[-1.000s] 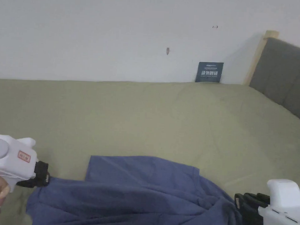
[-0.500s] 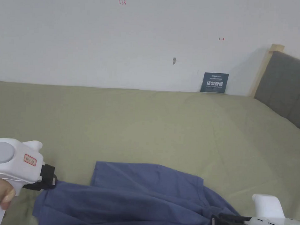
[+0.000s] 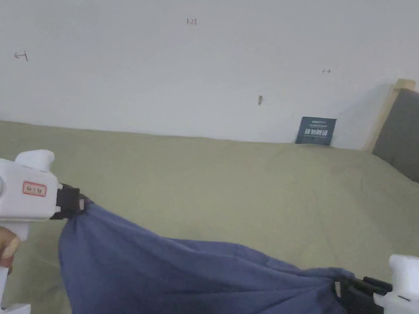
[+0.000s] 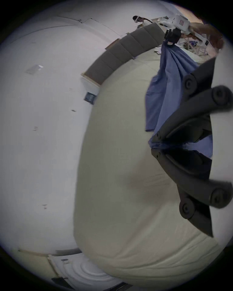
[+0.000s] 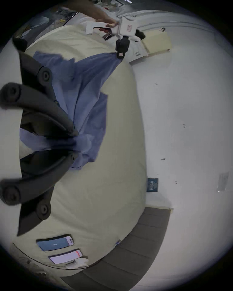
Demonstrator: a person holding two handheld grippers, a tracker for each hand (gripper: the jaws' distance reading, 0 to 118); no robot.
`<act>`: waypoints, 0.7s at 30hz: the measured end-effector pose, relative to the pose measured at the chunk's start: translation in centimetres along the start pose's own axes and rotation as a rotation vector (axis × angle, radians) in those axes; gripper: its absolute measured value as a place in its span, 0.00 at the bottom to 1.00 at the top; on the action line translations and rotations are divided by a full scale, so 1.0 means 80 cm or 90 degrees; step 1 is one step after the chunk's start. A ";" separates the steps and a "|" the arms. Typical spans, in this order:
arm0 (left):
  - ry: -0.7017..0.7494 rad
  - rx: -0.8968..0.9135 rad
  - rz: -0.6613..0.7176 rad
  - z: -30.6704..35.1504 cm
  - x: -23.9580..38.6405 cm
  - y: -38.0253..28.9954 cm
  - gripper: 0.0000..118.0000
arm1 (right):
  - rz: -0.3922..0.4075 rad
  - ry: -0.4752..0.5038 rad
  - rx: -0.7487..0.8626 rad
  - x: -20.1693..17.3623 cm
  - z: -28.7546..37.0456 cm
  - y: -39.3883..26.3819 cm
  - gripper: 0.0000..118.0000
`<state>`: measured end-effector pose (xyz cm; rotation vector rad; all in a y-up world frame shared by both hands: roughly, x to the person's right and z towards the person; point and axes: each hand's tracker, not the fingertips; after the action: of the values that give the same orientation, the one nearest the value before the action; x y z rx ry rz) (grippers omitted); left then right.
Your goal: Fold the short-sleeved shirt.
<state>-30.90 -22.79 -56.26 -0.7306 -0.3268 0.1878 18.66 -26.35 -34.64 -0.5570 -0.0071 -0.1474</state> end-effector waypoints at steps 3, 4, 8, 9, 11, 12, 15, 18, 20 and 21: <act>-0.004 0.066 0.021 0.046 -0.009 0.033 0.06 | 0.001 0.023 0.038 -0.006 0.003 0.042 0.14; -0.002 0.081 0.030 0.058 -0.013 0.042 0.06 | 0.007 0.030 0.053 -0.009 0.003 0.056 0.14; 0.025 0.146 0.005 0.108 -0.021 0.076 0.06 | 0.047 0.049 0.109 -0.030 0.005 0.114 0.14; 0.027 0.160 0.005 0.118 -0.025 0.084 0.06 | 0.059 0.052 0.123 -0.036 0.005 0.131 0.14; 0.035 0.180 0.010 0.140 -0.029 0.099 0.06 | 0.076 0.057 0.134 -0.045 0.000 0.161 0.14; 0.040 0.187 0.008 0.149 -0.030 0.107 0.06 | 0.085 0.051 0.143 -0.050 -0.003 0.178 0.14; 0.065 0.220 -0.021 0.172 -0.029 0.136 0.06 | 0.090 0.053 0.174 -0.062 -0.013 0.223 0.14; 0.073 0.246 -0.025 0.192 -0.003 0.150 0.06 | 0.096 0.048 0.198 -0.076 -0.027 0.265 0.14; 0.079 0.264 -0.023 0.193 -0.002 0.161 0.06 | 0.100 0.041 0.221 -0.082 -0.039 0.288 0.14; 0.081 0.264 -0.025 0.190 -0.003 0.167 0.06 | 0.100 0.041 0.225 -0.085 -0.045 0.298 0.14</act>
<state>-37.26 -3.66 -54.79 -0.3236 -0.1720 0.1648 15.22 -7.31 -50.60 -0.1990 0.0720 -0.0089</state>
